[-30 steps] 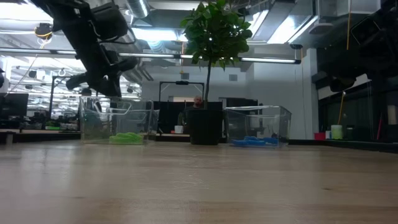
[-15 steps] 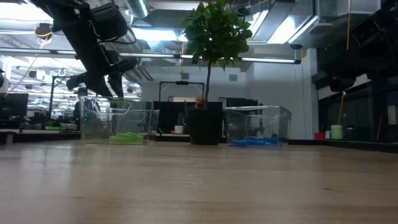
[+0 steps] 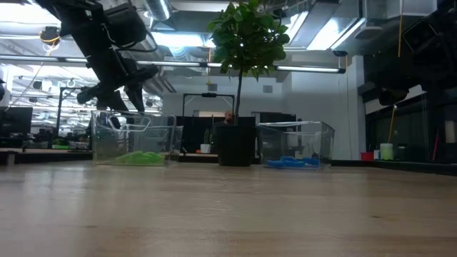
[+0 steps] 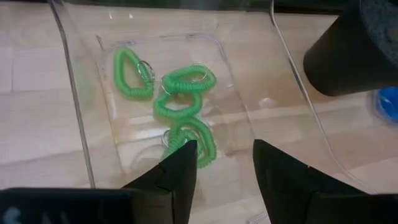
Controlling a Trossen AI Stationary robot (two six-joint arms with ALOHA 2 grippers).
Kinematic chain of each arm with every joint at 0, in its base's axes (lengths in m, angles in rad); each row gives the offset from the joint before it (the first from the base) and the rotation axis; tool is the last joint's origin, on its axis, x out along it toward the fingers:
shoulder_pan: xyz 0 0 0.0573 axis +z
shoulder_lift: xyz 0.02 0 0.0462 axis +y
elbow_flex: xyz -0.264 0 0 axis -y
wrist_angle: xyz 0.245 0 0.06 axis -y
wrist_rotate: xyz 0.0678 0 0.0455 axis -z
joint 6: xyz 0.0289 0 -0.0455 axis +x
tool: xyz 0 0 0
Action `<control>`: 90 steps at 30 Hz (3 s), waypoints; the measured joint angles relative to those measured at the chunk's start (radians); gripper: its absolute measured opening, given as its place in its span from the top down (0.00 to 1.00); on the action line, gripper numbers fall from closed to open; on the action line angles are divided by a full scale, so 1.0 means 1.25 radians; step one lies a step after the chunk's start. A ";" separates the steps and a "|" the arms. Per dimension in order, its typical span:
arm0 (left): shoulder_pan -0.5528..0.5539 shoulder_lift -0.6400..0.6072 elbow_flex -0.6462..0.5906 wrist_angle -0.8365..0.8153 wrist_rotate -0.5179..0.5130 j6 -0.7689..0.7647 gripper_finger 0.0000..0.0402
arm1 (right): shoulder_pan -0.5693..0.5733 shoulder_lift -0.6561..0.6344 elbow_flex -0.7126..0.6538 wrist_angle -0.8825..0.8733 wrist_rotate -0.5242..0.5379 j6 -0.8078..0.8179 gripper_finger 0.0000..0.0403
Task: Sort spring keychains
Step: Return to Home Position
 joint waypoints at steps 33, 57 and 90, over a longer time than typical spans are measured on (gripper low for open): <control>-0.225 -0.287 -0.295 0.895 0.280 0.405 0.63 | 0.000 0.000 0.000 0.000 0.000 0.000 0.62; -0.229 -0.705 -0.493 0.754 0.437 0.359 0.63 | 0.000 0.000 0.000 0.000 0.000 0.000 0.62; -0.306 -0.787 -0.493 0.400 0.262 0.387 0.62 | 0.000 0.000 0.000 0.000 0.000 0.000 0.62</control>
